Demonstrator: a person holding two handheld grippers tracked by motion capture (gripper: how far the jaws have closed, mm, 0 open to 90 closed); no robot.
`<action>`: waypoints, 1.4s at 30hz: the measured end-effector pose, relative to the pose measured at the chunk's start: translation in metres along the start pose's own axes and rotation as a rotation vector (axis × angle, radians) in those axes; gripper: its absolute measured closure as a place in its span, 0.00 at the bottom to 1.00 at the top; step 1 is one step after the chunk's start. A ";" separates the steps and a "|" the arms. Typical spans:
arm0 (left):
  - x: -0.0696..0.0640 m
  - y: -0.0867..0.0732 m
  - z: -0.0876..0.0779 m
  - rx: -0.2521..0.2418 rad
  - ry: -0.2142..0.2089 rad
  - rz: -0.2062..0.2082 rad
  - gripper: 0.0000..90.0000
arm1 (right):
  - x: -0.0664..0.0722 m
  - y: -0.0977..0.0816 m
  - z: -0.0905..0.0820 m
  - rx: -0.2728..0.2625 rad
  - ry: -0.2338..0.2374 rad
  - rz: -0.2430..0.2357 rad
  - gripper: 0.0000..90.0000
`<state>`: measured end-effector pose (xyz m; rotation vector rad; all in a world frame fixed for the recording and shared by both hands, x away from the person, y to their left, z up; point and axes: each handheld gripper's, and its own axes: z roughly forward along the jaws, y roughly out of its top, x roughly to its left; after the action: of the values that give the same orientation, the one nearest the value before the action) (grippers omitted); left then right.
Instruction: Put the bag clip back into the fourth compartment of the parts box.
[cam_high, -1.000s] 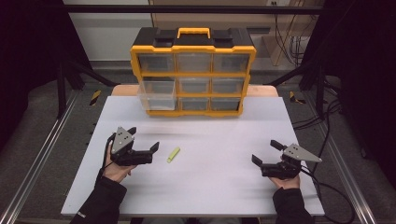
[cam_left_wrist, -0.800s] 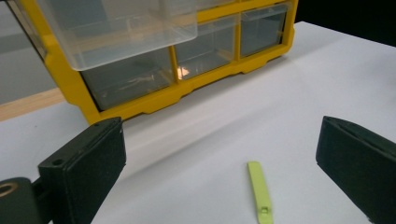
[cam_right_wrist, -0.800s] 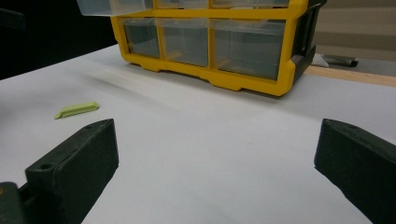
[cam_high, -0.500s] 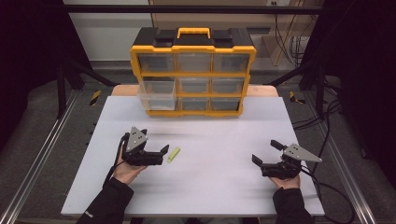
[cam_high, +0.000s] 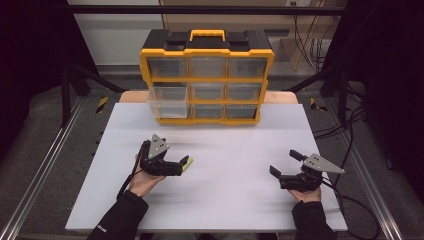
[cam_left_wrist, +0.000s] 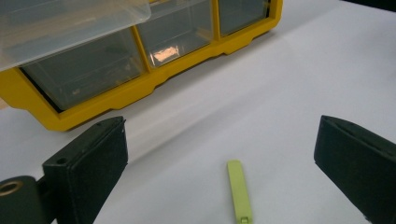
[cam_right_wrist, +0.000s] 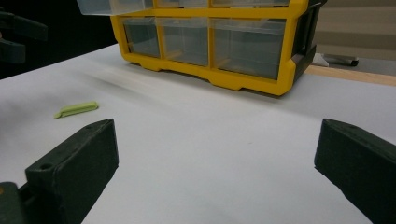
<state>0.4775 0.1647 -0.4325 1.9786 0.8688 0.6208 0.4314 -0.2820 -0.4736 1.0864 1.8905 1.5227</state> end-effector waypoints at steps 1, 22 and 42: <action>0.000 0.000 0.001 0.008 0.000 0.003 0.03 | 0.000 0.000 0.000 0.000 0.001 0.000 0.00; -0.008 -0.009 0.040 0.193 0.008 0.015 0.06 | 0.001 -0.001 0.001 0.010 0.004 0.001 0.00; -0.013 -0.020 0.057 0.314 -0.011 -0.033 0.28 | 0.001 -0.001 0.002 0.013 0.006 0.002 0.00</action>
<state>0.5023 0.1336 -0.4798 2.2388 1.0410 0.4756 0.4318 -0.2805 -0.4752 1.0903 1.9063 1.5188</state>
